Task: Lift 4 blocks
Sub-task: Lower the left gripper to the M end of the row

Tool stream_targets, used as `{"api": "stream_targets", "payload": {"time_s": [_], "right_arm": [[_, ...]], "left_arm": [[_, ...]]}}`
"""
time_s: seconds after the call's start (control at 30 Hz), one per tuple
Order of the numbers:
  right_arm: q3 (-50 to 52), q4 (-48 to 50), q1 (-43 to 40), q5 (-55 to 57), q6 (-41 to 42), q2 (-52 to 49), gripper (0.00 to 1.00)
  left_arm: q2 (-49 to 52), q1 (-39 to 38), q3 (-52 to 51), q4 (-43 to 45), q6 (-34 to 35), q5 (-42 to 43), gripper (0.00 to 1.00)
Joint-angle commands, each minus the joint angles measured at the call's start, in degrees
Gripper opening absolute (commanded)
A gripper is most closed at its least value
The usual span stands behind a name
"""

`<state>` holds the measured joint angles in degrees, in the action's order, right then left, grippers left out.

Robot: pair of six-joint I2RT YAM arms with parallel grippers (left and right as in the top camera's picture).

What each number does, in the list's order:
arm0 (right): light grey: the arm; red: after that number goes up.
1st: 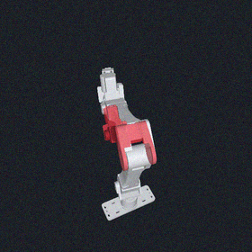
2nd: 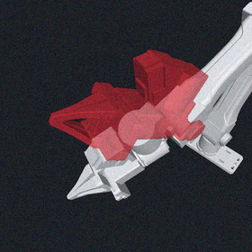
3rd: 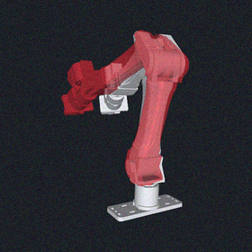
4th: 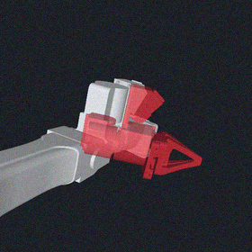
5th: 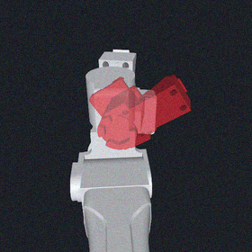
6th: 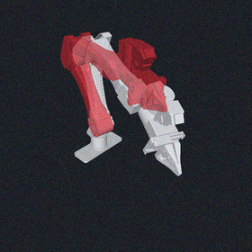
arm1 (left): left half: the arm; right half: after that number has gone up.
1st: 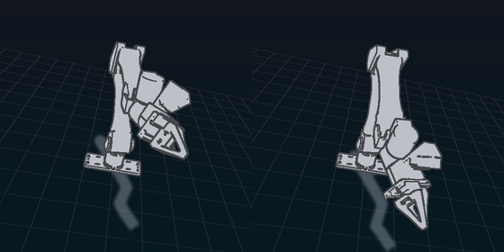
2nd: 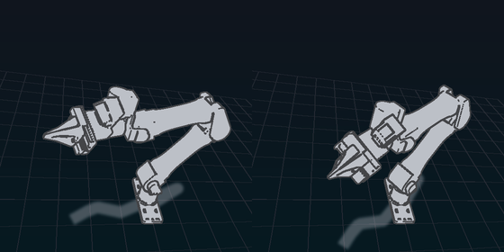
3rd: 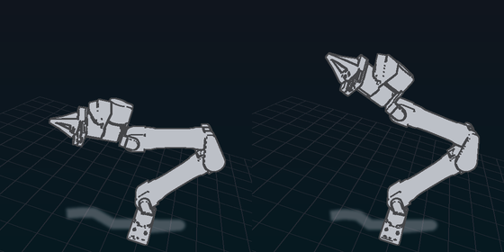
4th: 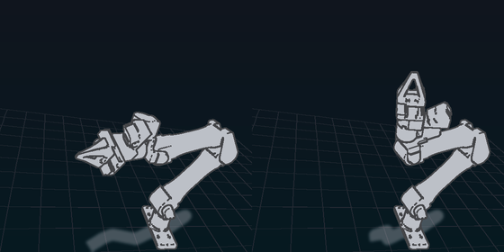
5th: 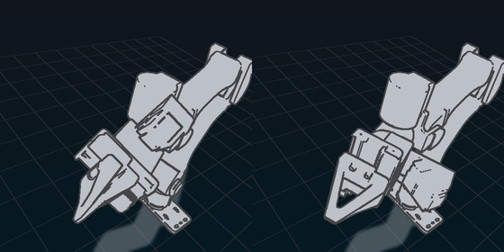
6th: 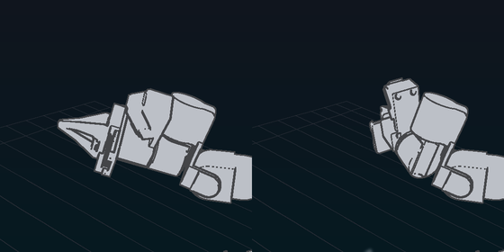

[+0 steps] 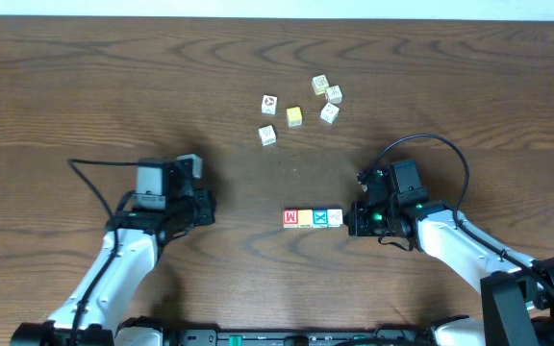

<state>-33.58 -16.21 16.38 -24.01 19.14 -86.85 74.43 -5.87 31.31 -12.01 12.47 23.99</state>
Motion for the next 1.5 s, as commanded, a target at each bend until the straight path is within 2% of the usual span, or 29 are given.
{"api": "stream_targets", "payload": {"time_s": [0.0,0.27,0.63,1.47], "right_arm": [[-0.2,-0.3,0.6,-0.7,0.8,-0.3,0.01],[-0.2,-0.3,0.6,-2.0,1.5,-0.3,0.01],[-0.2,-0.2,0.6,-2.0,1.6,-0.3,0.01],[-0.2,0.6,0.6,-4.7,1.8,-0.3,0.01]], "left_arm": [[1.0,-4.9,-0.1,2.3,2.7,0.9,0.07],[5.1,-14.6,-0.1,7.9,4.9,1.1,0.07],[12.8,-15.0,0.0,11.8,11.6,1.3,0.07],[12.8,-20.6,0.0,15.8,17.7,2.6,0.08]]}}
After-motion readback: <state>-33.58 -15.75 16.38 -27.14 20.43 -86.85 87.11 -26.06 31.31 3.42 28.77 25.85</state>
